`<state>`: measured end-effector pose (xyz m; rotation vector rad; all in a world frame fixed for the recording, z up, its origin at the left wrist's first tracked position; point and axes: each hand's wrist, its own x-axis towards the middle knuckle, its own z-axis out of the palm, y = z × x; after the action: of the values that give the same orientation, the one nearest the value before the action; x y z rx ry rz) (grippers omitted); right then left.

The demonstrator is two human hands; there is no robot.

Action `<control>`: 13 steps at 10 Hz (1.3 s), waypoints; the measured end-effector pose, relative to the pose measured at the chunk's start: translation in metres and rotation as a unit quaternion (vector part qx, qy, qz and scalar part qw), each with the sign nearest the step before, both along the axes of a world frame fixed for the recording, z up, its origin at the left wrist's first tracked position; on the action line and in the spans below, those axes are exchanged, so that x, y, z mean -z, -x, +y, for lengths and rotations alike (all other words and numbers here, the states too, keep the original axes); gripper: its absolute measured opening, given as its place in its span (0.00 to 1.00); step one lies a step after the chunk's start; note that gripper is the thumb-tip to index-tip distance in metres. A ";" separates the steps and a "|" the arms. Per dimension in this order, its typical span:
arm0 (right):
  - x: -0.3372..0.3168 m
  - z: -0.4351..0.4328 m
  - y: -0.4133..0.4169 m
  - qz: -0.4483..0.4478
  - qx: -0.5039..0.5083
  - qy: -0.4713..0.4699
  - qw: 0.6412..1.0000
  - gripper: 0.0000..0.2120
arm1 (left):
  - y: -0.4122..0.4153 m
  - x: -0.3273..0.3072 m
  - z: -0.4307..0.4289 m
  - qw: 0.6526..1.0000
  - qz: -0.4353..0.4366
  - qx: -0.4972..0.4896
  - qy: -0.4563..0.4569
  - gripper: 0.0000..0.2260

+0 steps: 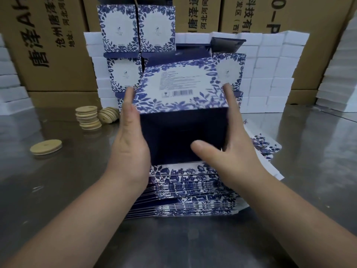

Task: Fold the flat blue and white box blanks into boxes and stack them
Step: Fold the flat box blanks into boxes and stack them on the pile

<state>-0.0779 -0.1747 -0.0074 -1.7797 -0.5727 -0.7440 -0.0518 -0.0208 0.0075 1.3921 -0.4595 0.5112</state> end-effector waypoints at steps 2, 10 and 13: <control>0.003 -0.007 -0.012 -0.027 0.109 -0.049 0.992 0.28 | -0.012 0.002 0.005 0.995 -0.076 0.060 -0.014 0.24; 0.004 -0.004 -0.012 0.025 -0.034 -0.126 0.991 0.19 | -0.017 0.022 0.007 0.985 -0.021 0.170 0.003 0.21; 0.005 -0.006 -0.010 0.020 0.000 -0.117 0.993 0.21 | -0.019 0.022 0.009 0.985 0.012 0.167 -0.028 0.32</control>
<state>-0.0676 -0.1804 -0.0124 -1.5746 -0.4402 -0.7409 -0.0332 -0.0115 -0.0150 1.3383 -0.6780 0.2096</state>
